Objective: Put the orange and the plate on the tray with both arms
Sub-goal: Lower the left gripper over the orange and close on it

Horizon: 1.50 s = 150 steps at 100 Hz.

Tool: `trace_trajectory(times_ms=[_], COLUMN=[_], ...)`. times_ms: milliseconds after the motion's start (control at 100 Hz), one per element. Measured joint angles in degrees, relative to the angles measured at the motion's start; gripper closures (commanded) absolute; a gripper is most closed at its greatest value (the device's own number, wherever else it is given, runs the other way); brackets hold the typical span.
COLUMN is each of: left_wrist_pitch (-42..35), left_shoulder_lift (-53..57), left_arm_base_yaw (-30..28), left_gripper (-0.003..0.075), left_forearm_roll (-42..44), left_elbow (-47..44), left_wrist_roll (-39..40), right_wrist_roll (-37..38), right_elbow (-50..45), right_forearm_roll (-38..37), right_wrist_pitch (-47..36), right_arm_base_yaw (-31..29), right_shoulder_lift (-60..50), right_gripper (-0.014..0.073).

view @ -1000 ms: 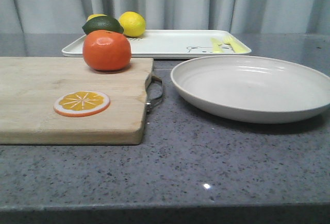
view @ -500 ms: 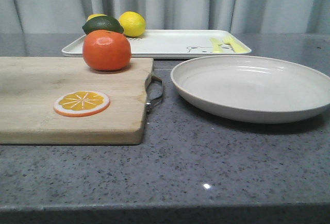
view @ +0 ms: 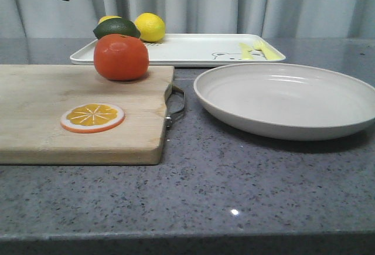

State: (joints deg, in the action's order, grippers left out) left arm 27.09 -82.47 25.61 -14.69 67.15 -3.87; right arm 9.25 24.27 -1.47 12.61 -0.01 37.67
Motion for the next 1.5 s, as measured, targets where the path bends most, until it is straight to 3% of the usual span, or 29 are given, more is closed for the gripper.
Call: trace_trajectory(times_ms=[390, 1100, 1240, 1500], left_wrist_pitch=[12.1, 14.0, 14.4, 14.8], left_shoulder_lift=[-11.2, -16.2, -16.5, -16.5], left_arm_base_yaw=[0.1, 0.1, 0.1, 0.1], left_gripper=[0.0078, 0.0084, 0.0139, 0.0326], left_forearm_roll=[-1.9, 0.6, 0.5, 0.5], left_elbow=[12.8, 13.5, 13.5, 13.6], left_wrist_roll=[0.0, 0.1, 0.1, 0.1], right_wrist_roll=[0.0, 0.0, 0.0, 0.0], right_elbow=[0.0, 0.0, 0.0, 0.0], right_forearm_roll=[0.0, 0.0, 0.0, 0.0], right_wrist_pitch=[0.0, 0.3, 0.3, 0.4], right_arm_base_yaw=[0.0, 0.0, 0.0, 0.0], right_shoulder_lift=[0.0, 0.0, 0.0, 0.0], right_gripper=[0.0652, 0.0652, 0.0652, 0.0652])
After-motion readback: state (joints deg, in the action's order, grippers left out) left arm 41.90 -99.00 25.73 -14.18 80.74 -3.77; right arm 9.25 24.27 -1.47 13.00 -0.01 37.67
